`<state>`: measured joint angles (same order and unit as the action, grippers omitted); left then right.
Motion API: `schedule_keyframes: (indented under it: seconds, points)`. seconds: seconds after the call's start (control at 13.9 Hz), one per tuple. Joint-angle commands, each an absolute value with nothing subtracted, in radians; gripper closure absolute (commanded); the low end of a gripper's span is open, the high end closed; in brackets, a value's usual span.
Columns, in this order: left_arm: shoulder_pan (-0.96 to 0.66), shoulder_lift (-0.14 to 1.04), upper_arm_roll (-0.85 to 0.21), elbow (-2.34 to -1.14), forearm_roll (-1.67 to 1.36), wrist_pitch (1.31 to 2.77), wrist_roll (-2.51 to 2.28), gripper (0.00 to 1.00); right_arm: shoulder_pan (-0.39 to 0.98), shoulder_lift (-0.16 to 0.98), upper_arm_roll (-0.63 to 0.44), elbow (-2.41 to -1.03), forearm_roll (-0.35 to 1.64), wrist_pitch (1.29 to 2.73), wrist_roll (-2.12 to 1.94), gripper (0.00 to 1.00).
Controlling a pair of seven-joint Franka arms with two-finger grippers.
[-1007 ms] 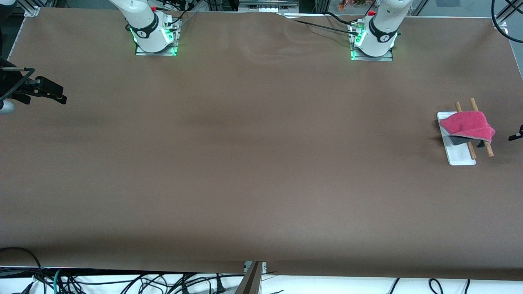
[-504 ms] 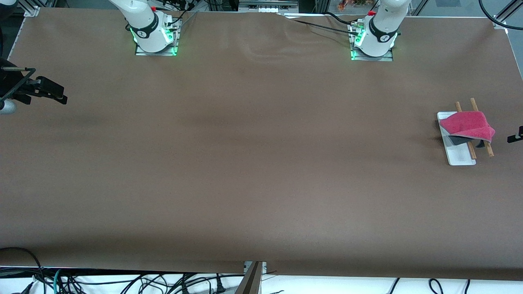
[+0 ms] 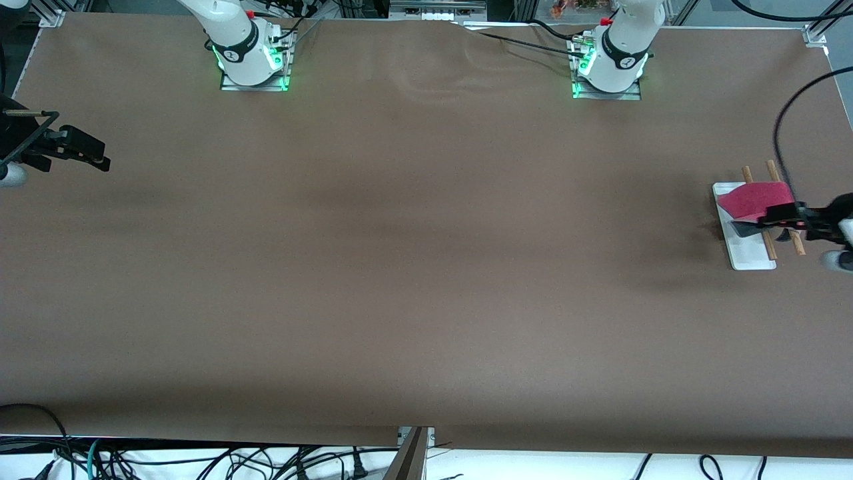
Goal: Pass towel and hang on rack
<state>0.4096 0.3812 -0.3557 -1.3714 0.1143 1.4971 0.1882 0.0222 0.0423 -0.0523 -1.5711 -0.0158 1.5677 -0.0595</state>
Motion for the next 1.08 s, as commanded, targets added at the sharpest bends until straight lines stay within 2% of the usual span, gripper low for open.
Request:
schedule_keyframes:
  seconds: [0.0,0.22,0.43,0.65,1.01]
  points:
    - [0.338,0.308,-0.348,-1.404,0.140,1.456,0.057,0.00,0.018,0.046,-0.044,-1.549,-0.006,1.585,-0.075,0.00]
    - [0.269,0.217,-0.330,-1.489,0.140,1.457,-0.061,0.00,0.017,0.058,-0.044,-1.536,-0.009,1.589,-0.090,0.00]
    - [0.105,0.147,-0.149,-1.531,0.082,1.453,-0.107,0.00,0.018,0.072,-0.044,-1.520,-0.008,1.592,-0.132,0.00]
    - [0.033,0.091,-0.056,-1.566,0.035,1.463,-0.162,0.00,0.018,0.074,-0.044,-1.517,-0.008,1.592,-0.132,0.00]
    - [0.041,0.064,-0.043,-1.588,-0.021,1.502,-0.245,0.00,0.014,0.077,-0.049,-1.516,-0.018,1.618,-0.135,0.00]
